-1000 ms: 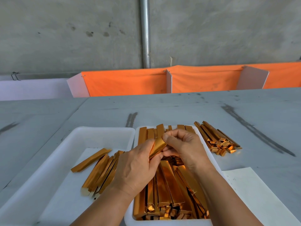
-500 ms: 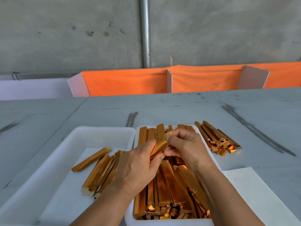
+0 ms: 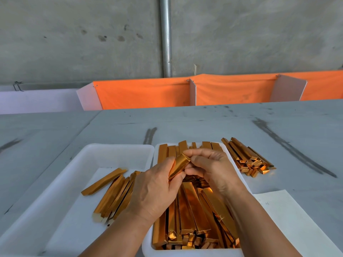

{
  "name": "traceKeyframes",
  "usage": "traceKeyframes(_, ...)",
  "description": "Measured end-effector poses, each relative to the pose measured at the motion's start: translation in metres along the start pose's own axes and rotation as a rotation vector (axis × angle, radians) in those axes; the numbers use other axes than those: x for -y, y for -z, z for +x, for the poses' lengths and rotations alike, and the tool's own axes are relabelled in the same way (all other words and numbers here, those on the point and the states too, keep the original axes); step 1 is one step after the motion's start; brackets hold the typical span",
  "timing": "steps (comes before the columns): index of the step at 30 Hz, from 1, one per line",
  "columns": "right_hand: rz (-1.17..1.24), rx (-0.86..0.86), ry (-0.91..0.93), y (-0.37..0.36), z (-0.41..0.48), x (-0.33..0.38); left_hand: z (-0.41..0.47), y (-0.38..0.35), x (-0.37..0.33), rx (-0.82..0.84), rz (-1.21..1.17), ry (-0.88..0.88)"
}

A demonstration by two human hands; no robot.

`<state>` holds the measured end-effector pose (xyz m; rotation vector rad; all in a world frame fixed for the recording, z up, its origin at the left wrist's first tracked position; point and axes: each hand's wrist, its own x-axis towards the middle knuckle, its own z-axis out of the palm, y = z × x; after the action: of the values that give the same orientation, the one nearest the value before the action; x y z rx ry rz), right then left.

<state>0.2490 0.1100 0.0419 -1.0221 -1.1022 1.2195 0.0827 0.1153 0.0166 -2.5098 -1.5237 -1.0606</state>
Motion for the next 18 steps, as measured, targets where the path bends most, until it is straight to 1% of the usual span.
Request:
traceKeyframes(10, 0.036, 0.006, 0.002, -0.0002, 0.0023, -0.002, 0.0002, -0.0002, 0.0003, -0.006, 0.005, 0.001)
traceKeyframes(16, 0.015, 0.009, 0.059, -0.0023, 0.0006, -0.0039, 0.0005, 0.0025, -0.0019, -0.034, 0.009, 0.013)
traceKeyframes(18, 0.008, 0.024, 0.074, -0.0034, -0.001, -0.004, 0.0013, 0.0036, -0.0026, -0.071, 0.015, 0.027)
